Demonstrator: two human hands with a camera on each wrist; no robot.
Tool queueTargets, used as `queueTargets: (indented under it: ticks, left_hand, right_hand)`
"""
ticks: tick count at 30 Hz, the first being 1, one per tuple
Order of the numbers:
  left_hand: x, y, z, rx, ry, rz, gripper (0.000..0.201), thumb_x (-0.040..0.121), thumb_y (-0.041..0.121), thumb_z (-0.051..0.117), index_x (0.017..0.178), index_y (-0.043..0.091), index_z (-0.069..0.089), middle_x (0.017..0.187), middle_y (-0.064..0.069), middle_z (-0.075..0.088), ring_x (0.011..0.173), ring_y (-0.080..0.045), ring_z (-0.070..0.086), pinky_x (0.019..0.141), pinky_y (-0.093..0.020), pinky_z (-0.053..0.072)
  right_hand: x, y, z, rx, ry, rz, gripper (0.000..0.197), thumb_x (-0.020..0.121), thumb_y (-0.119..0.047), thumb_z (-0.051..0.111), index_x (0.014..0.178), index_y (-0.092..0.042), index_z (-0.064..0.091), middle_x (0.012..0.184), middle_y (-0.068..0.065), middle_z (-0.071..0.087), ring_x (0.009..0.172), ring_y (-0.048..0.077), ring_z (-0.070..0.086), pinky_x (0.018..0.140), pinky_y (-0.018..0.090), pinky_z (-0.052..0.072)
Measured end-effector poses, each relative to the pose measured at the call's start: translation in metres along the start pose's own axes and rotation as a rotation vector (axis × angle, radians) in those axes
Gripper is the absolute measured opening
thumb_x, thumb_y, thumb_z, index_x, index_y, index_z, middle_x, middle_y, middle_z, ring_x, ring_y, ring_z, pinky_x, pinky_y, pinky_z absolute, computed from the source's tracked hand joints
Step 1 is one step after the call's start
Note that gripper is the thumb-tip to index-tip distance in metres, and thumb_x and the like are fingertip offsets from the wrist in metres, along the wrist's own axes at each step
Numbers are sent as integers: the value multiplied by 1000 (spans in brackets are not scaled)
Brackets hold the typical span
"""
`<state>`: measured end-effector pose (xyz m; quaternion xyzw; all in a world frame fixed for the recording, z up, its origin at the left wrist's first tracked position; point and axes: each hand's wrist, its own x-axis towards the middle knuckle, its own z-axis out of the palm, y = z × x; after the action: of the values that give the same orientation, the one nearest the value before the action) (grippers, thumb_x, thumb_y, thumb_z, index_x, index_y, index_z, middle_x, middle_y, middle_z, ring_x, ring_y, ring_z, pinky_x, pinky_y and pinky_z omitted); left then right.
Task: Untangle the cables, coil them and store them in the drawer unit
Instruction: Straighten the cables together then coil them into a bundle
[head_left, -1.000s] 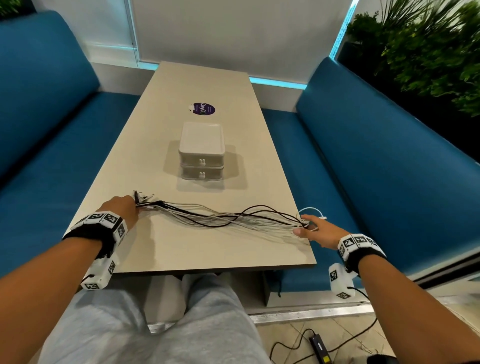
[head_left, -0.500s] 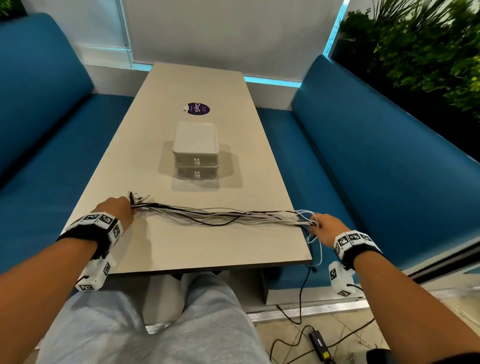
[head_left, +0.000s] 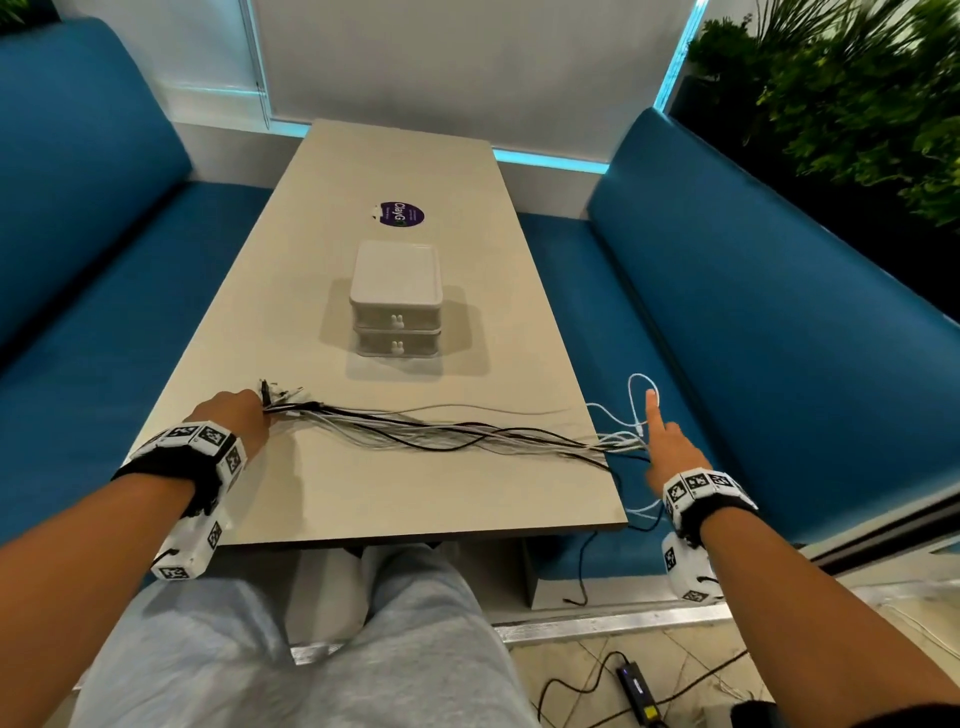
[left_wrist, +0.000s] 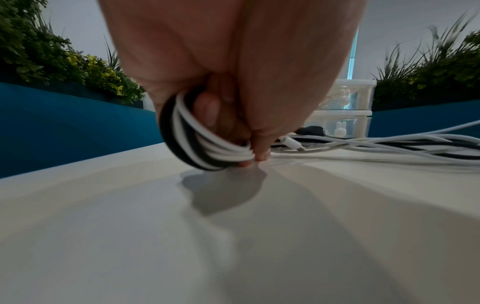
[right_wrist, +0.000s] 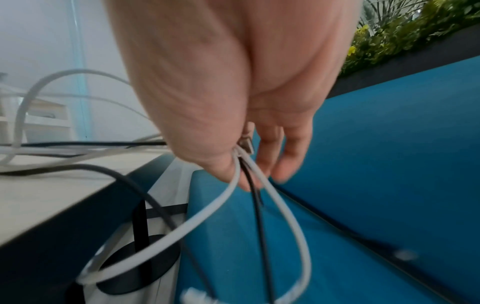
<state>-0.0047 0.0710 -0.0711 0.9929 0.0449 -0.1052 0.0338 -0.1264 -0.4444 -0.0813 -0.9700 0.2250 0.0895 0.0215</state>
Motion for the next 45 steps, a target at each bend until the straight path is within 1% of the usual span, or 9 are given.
queueTargets:
  ticks: [4,9,13,18,26,29,36,40,45]
  left_hand:
    - [-2,1,-1,-4,1,5,22,100,27,48,91,7,54,75,-8,53,70,-29,55,62,-30,41]
    - [-5,3,-2,9,3,7,22,99,26,48,89,8,55,71,-6,51,68,-28,55,62,-30,42]
    - [-7,3,-2,14,5,32,23,98,27,50,90,8,59,70,-4,53,67,-26,57,60,-30,43]
    - [-9,18,-24,13,85,130,32,100,37,46,95,9,61,78,-6,54,71,-29,56,62,-32,43]
    - [-16,51,-93,30,264,234,33,102,38,42,87,11,55,74,-6,52,67,-28,55,57,-32,39]
    - [-20,56,-94,97,226,216,29,101,35,44,89,11,53,73,-4,48,70,-28,55,60,-33,42]
    - [-31,60,-65,101,124,203,23,101,33,46,90,14,52,71,-2,46,69,-25,55,62,-32,45]
    - [-43,65,-62,99,101,226,22,101,33,46,93,14,52,72,0,43,71,-24,53,62,-31,44]
    - [-58,65,-68,28,81,246,23,100,35,48,88,16,50,80,-3,51,73,-25,55,63,-31,43]
  right_hand:
    - [-3,0,1,40,-24,55,98,90,-10,57,152,-40,-13,93,12,55,75,27,57,69,37,50]
    - [0,-10,2,380,-11,8,96,85,-27,67,155,-33,3,138,12,26,86,29,57,83,34,48]
    - [4,-23,-5,289,49,-20,94,78,-35,66,153,-29,10,156,0,10,129,32,43,106,51,37]
    - [-4,-65,-24,245,277,-170,48,76,-37,71,120,-28,54,139,1,33,129,27,38,110,46,26]
    - [-19,-108,-71,-274,-91,-227,113,69,-43,80,153,-10,11,156,4,26,137,30,36,108,45,33]
    - [-34,-116,-98,-314,-223,-197,96,50,-72,80,124,-18,52,132,2,53,115,28,56,96,40,48]
    - [-74,-173,-124,-49,-236,-475,51,78,-71,59,77,-21,60,83,-4,63,76,15,59,61,29,42]
    - [-92,-232,-109,308,-175,-802,32,83,-51,69,99,-24,67,99,-6,66,91,13,61,82,33,51]
    - [-87,-285,-73,146,107,-867,90,68,-48,80,139,-12,38,130,10,52,117,29,49,95,35,42]
